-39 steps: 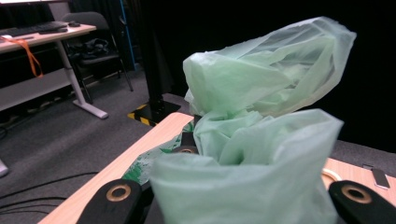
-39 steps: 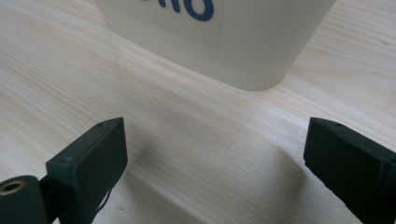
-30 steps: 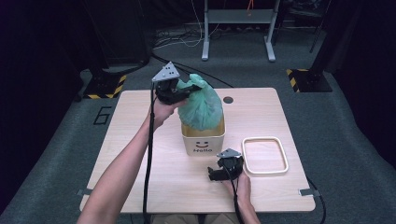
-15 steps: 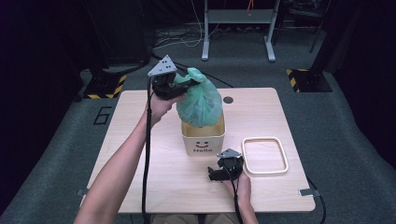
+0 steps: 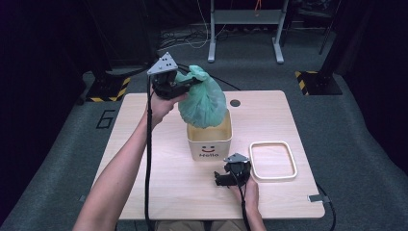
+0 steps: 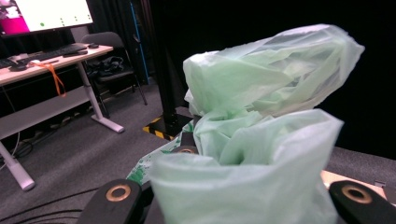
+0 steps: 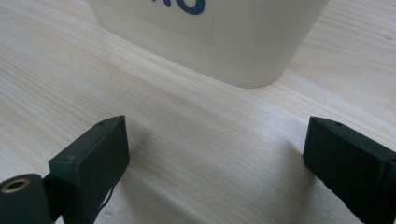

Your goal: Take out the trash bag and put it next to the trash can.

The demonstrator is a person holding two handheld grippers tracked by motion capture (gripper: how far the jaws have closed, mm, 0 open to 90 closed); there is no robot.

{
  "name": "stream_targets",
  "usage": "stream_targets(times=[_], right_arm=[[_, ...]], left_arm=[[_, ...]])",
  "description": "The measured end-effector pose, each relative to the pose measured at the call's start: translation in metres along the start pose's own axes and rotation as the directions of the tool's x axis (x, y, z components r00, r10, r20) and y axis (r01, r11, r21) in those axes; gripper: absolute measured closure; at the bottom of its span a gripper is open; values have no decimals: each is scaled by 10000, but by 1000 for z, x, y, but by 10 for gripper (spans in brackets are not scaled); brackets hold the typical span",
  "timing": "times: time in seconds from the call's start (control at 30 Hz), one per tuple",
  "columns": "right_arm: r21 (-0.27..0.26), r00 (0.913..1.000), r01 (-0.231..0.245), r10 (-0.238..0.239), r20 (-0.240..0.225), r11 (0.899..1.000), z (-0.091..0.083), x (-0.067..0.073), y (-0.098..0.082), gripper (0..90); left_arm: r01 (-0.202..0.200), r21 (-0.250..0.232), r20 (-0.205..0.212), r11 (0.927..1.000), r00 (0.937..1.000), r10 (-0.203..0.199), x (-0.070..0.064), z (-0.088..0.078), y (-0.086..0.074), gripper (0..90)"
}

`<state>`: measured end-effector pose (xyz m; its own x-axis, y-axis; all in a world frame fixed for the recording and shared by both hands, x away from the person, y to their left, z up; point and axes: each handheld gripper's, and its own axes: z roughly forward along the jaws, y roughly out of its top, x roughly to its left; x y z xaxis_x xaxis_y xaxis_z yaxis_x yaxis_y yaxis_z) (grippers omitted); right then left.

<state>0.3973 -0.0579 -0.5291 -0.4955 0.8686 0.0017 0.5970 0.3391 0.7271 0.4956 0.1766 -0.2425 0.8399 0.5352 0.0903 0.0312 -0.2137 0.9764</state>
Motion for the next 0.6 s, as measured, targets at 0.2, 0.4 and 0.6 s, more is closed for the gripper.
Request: stream_targets(times=[0.2,0.4,0.6], right_arm=[[-4,10000,-10,10,-2,10000,0,0,0,64],[-20,10000,27,-27,-4,10000,0,0,0,69],[-11,10000,14,-14,-11,10000,0,0,0,69]], left_arm=[[29,22,-94,10000,10000,-28,3,-3,0,861],[35,27,-214,10000,9998,-34,6,-8,0,859],[59,-25,-321,10000,9995,-60,9,-14,1,859]])
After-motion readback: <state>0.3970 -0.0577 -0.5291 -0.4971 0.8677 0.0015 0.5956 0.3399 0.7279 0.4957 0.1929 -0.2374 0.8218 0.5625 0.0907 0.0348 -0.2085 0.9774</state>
